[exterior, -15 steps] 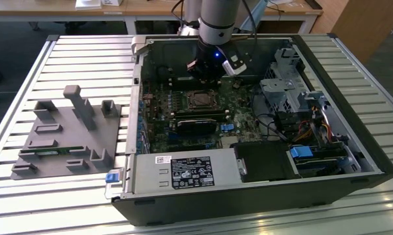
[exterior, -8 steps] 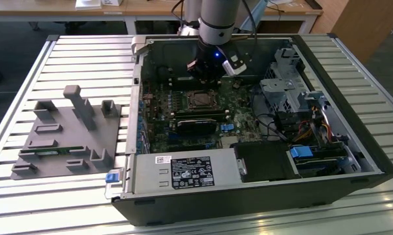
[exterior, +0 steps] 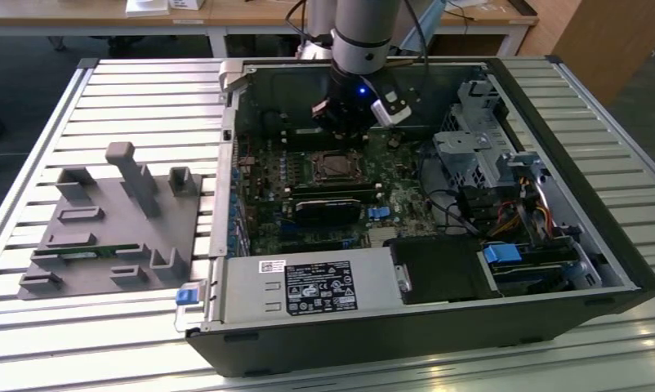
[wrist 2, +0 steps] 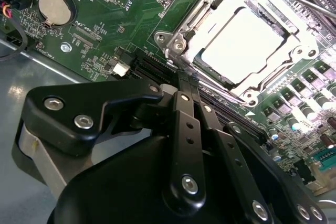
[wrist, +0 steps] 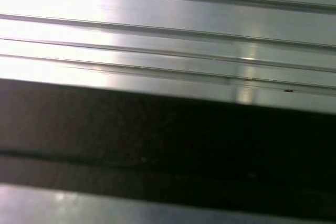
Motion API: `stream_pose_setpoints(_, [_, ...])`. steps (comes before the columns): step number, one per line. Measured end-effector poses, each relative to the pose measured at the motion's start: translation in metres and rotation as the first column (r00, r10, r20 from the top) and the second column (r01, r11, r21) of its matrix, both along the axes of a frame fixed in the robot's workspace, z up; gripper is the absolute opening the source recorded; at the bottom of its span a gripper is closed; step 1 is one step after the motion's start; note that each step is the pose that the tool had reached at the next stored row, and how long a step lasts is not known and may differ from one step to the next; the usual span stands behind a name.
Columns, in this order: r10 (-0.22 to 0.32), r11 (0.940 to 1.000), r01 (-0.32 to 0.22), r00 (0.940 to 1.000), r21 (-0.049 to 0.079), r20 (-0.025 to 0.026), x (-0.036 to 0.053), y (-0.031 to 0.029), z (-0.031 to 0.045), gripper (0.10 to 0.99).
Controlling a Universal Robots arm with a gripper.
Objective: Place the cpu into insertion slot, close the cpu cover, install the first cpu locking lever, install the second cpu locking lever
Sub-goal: 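Install the first cpu locking lever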
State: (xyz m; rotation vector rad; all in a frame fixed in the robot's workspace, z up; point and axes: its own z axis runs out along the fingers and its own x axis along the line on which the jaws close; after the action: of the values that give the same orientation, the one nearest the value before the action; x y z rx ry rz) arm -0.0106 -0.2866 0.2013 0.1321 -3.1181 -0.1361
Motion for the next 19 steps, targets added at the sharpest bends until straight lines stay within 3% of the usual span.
stream_pose_setpoints(4, [0.000, 1.0000, 0.000, 1.0000, -0.002, -0.0001, 0.0005, 0.0000, -0.0001, 0.106])
stream_pose_setpoints(15, [-0.002, 0.9995, 0.002, 1.0000, -0.031, -0.0005, 0.0010, -0.0001, -0.0016, 0.106])
stream_pose_setpoints(19, [-0.002, 0.9995, 0.002, 1.0000, -0.032, -0.0012, 0.0013, 0.0002, -0.0036, 0.106])
